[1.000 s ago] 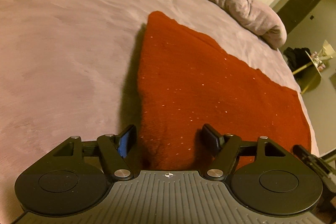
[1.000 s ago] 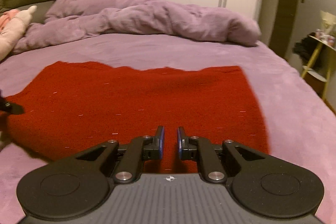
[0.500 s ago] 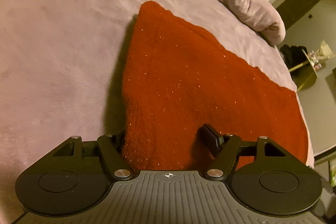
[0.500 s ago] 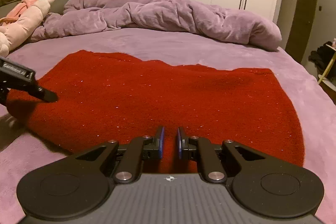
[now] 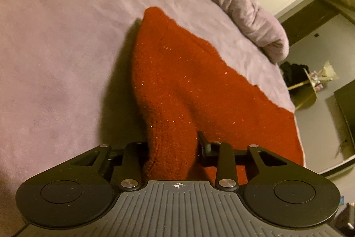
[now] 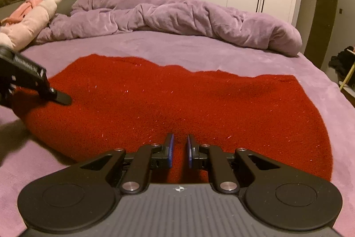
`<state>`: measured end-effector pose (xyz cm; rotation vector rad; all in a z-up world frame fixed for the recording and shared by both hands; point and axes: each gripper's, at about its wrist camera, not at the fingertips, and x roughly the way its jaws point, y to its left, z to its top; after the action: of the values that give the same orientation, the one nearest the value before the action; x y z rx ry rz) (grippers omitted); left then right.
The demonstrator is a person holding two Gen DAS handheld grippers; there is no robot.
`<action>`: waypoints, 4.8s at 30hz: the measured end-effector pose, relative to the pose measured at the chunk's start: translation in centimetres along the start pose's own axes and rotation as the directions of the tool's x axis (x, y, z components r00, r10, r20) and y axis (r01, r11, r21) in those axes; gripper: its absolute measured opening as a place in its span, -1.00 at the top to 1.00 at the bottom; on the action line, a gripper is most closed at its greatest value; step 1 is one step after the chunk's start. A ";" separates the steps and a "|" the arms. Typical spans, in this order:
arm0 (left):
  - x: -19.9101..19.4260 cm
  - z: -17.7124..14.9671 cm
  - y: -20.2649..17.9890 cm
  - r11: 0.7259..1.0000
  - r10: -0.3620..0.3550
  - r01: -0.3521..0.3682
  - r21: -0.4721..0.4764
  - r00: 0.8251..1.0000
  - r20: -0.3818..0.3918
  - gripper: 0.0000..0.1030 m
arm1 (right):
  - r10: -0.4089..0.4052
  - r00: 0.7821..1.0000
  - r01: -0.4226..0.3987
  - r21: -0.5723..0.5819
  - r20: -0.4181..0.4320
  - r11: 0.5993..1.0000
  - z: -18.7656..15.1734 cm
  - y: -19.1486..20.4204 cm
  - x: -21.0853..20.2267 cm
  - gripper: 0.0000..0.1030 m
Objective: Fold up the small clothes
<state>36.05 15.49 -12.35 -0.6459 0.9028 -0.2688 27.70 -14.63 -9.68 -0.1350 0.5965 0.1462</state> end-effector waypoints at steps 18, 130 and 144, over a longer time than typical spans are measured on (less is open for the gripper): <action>-3.0 -0.1 -11.4 0.946 0.060 -0.092 0.311 0.992 0.110 0.42 | -0.081 0.996 0.079 0.051 0.026 0.996 -1.0 -3.8 -2.7 0.77; 3.0 -7.3 -13.7 0.926 0.075 -0.076 0.369 0.997 0.019 -0.58 | 0.375 0.926 -0.307 0.498 -0.040 0.811 5.3 -11.2 5.7 0.45; 3.1 -11.2 -15.7 0.895 0.142 -0.142 0.423 0.989 0.031 -0.61 | 0.053 0.985 -0.069 0.092 0.161 0.993 9.0 -8.7 -4.3 0.59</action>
<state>29.75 -2.83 -9.56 -0.1728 0.8522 -0.3224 30.64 -22.05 0.90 -0.0101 0.4480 0.1849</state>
